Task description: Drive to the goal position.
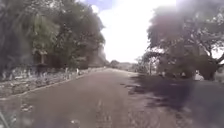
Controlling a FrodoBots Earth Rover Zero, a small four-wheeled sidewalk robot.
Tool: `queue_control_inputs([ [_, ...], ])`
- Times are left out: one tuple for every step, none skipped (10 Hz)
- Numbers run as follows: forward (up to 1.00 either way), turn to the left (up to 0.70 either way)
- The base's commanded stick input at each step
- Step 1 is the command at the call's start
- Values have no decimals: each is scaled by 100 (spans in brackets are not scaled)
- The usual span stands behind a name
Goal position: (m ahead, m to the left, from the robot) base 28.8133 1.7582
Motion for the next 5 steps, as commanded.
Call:
queue_control_inputs([
  [70,12],
  [70,29],
  [70,26],
  [70,10],
  [70,0],
])
